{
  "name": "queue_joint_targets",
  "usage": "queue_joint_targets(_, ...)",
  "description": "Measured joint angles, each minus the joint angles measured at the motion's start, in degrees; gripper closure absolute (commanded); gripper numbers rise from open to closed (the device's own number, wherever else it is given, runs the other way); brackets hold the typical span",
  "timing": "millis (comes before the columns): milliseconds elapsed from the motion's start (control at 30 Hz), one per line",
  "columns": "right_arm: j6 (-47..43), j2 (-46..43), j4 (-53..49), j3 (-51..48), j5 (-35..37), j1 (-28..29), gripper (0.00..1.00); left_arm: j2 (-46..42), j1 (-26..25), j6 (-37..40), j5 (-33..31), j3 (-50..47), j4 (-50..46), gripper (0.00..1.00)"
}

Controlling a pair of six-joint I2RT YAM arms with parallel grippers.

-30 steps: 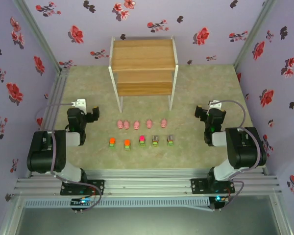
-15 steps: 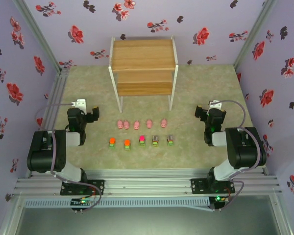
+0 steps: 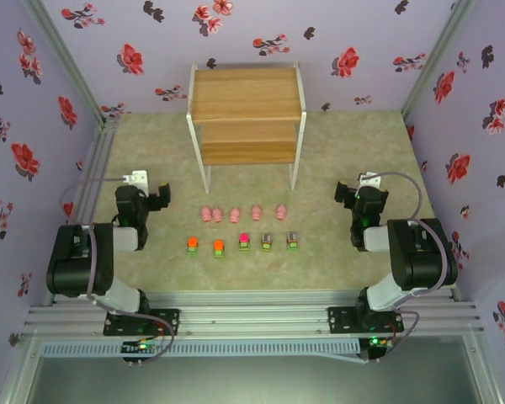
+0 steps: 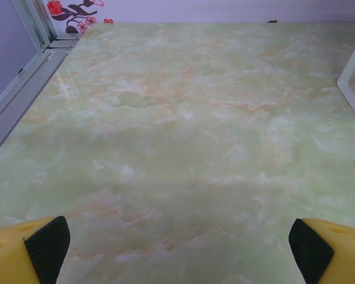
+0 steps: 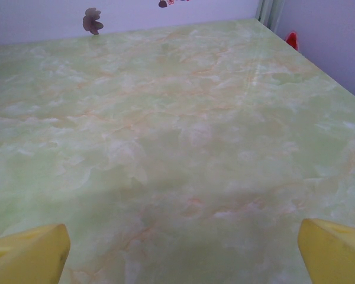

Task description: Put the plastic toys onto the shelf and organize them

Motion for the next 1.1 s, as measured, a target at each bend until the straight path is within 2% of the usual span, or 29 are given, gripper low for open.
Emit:
queue_joint_targets(267,0.0,0.0,0.0,0.0,0.0,0.0,0.01,0.0,0.0,0.0,-0.7,-2.2,3.4,0.00)
queue_joint_targets(433,0.0,0.0,2.2,-1.4,0.0,0.0,0.01,-1.4,-0.2,-0.3,-4.2,-9.1,9.1,0.00)
queue_joint_targets(600,-0.2,0.0,5.4,-3.7,0.0,0.0,0.01,-8.3,-3.1,-0.2,-10.5,-13.7,11.9,0.00)
queue_joint_targets(700,-0.2,-0.2,7.1,-5.0,0.0,0.3,0.01,-18.3,-8.0,0.0,-15.9,-16.0,10.8,0.00)
queue_joint_targets(800,-0.2,-2.2,7.2,-5.9,0.9,0.9,0.01,-30.0,-14.4,-0.1,-20.5,-15.1,4.5,0.00)
queue_joint_targets(867,-0.4,-4.4,6.7,-5.9,2.1,1.7,0.01,-34.8,-19.6,0.2,-23.1,-13.7,1.0,0.00)
queue_joint_targets(967,-0.6,-9.7,2.9,-5.6,6.1,3.7,0.01,-38.2,-28.1,1.5,-27.1,-12.5,-2.4,0.00)
queue_joint_targets(1100,2.1,-18.2,-9.8,-1.5,14.0,5.9,0.01,-40.2,-37.1,1.7,-32.6,-11.3,-9.7,0.00)
